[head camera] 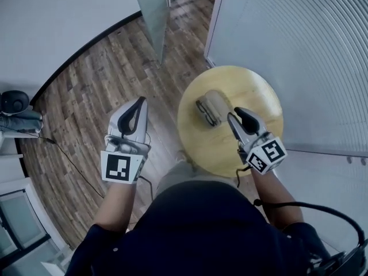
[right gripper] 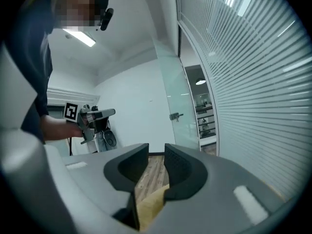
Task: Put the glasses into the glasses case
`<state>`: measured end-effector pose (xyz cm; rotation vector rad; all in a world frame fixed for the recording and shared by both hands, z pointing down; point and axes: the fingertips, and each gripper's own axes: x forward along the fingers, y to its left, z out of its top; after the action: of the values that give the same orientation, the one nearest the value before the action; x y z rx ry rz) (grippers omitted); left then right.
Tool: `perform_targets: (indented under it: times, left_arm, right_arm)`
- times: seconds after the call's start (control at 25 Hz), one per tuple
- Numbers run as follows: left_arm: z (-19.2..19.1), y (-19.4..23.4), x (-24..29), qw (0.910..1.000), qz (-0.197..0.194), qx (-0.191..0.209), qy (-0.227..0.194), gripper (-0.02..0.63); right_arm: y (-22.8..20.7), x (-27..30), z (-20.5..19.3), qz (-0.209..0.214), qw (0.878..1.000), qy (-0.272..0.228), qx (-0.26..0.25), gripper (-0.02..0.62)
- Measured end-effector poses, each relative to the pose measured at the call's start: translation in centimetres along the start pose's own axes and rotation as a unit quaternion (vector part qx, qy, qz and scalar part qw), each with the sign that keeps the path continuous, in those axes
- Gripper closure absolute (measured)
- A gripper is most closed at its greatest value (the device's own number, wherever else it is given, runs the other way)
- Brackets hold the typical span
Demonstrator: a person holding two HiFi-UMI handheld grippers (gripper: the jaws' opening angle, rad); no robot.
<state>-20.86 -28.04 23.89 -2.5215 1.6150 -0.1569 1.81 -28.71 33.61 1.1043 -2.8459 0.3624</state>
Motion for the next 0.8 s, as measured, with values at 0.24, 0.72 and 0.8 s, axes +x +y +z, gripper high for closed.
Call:
perform_targets:
  times: [0.24, 0.72, 0.8]
  left_arm:
    - [2.1, -2.1, -1.3, 0.9999, -0.002, 0.007, -0.013, 0.606]
    - [5.0, -1.8, -2.5, 0.9987, 0.032, 0.014, -0.038, 0.604]
    - [4.9, -1.7, -2.6, 0.9986, 0.035, 0.013, -0.038, 0.604]
  right_arm:
    - [-1.4, -3.8, 2.4, -0.029, 0.999, -0.037, -0.001, 0.486]
    - [-2.1, -6.7, 4.7, -0.035, 0.998, -0.047, -0.025, 0.586]
    - [-2.3, -6.6, 4.6, -0.036, 0.998, -0.046, -0.028, 0.586]
